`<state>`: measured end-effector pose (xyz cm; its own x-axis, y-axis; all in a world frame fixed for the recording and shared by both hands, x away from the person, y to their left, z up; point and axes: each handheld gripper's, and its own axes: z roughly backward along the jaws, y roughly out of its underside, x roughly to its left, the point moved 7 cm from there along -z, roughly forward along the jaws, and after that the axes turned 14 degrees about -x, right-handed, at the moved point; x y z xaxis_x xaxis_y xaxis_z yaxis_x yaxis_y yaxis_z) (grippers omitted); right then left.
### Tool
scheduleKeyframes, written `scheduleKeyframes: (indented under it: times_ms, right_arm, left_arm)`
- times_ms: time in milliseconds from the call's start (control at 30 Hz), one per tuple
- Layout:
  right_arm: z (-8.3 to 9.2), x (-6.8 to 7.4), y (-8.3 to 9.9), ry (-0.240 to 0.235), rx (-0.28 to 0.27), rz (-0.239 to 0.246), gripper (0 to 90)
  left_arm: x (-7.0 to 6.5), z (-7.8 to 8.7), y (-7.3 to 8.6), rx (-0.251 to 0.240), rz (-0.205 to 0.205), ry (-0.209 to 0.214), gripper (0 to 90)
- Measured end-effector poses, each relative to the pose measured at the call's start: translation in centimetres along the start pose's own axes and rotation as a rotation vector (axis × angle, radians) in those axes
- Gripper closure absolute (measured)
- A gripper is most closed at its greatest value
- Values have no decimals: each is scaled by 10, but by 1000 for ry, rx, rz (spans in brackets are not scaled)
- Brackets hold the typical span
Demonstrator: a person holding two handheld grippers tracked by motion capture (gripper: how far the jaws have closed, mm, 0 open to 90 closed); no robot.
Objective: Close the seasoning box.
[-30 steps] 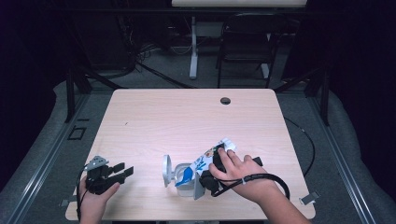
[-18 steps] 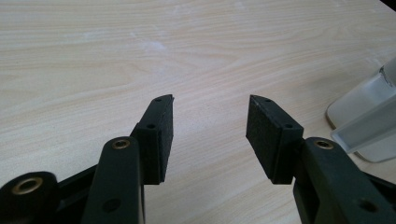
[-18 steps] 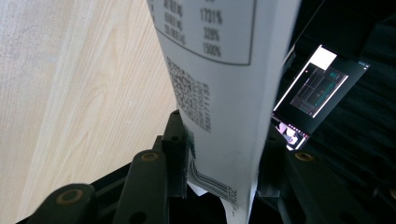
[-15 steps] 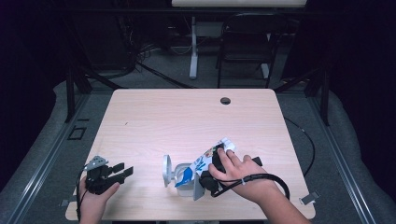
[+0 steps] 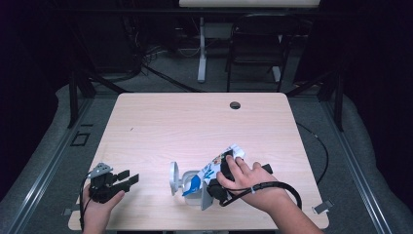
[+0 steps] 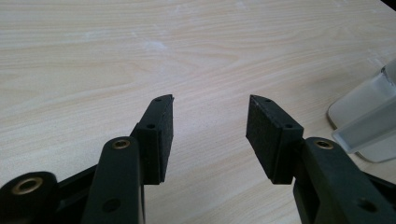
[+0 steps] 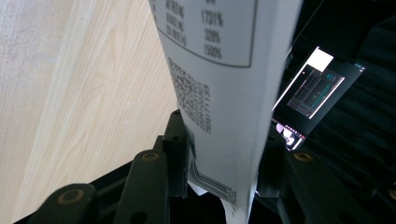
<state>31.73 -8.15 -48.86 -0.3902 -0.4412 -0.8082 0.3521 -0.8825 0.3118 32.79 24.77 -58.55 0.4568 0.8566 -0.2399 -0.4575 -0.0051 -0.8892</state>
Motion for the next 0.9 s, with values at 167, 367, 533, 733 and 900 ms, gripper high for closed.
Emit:
scheduleKeyframes:
  times_ms: [167, 367, 533, 733, 900]
  right_arm:
    - [1, -1, 0, 3, 4, 6, 642]
    - [2, -2, 0, 3, 21, 26, 643]
    - [2, -2, 0, 4, 16, 23, 644]
    - [2, -3, 0, 7, 16, 23, 646]
    - [2, -3, 0, 9, 15, 25, 648]
  left_arm:
    - [0, 0, 0, -1, 0, 0, 517]
    - [0, 0, 0, -1, 3, -1, 517]
    - [1, 0, 0, 4, 3, -2, 517]
    - [1, 0, 0, 3, 4, -2, 517]
    - [1, 1, 0, 4, 7, 2, 517]
